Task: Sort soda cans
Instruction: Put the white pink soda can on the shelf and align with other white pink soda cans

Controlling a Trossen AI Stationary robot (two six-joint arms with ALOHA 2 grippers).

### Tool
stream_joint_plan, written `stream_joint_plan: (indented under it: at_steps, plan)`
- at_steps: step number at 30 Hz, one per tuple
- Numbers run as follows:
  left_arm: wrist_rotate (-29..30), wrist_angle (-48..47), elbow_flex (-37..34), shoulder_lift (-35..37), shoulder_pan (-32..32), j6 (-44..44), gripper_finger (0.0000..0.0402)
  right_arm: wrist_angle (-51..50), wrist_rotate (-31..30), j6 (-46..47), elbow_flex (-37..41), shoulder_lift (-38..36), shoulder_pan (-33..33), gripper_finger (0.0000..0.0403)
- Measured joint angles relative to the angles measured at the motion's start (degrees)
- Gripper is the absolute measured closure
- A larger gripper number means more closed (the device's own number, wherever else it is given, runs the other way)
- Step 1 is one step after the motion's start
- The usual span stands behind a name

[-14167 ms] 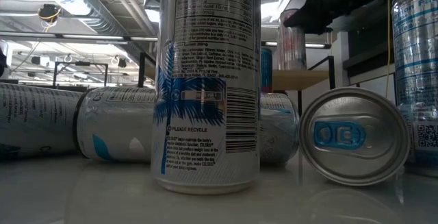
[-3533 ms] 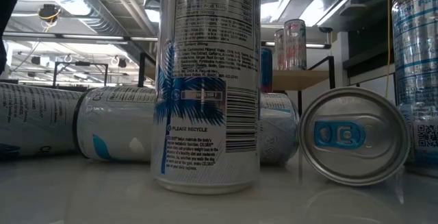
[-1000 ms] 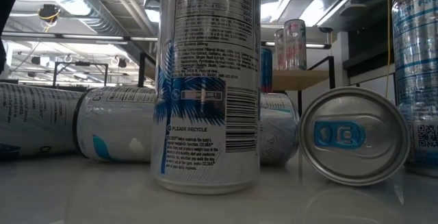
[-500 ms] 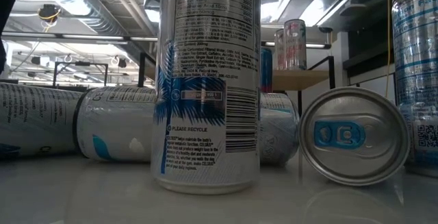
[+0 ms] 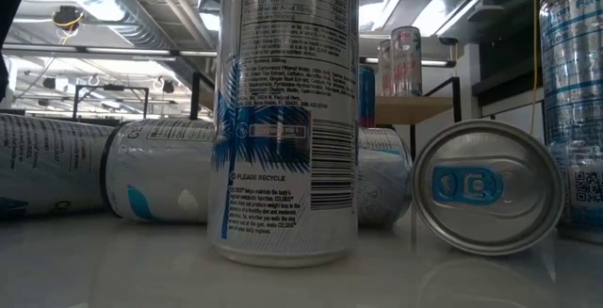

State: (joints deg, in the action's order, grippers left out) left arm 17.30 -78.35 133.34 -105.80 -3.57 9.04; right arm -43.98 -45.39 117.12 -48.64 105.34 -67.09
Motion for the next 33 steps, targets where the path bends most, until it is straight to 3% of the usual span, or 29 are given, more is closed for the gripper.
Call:
stream_joint_plan:
  at_steps: [5, 13, 28, 33]
  plan:
    - [0.00, 0.00, 0.00, 0.00, 0.00, 0.00, 0.0117, -0.03, -0.04, 0.02, -0.02, -0.03, 0.00, 0.0147]
    - [0.00, 0.01, 0.00, 0.00, 0.00, 0.00, 0.0117, -1.86, 5.78, -0.46, -0.07, -3.67, 0.01, 0.0137]
    - [0.00, 0.23, -0.01, 0.00, 0.00, -0.04, 0.0117, -3.00, 17.29, -6.58, -0.07, -20.75, 0.04, 0.0141]
    - [0.04, 5.93, -3.25, 0.15, 0.00, -0.58, 0.0117, -4.20, 21.96, -6.63, -0.07, -26.57, 0.53, 0.0140]
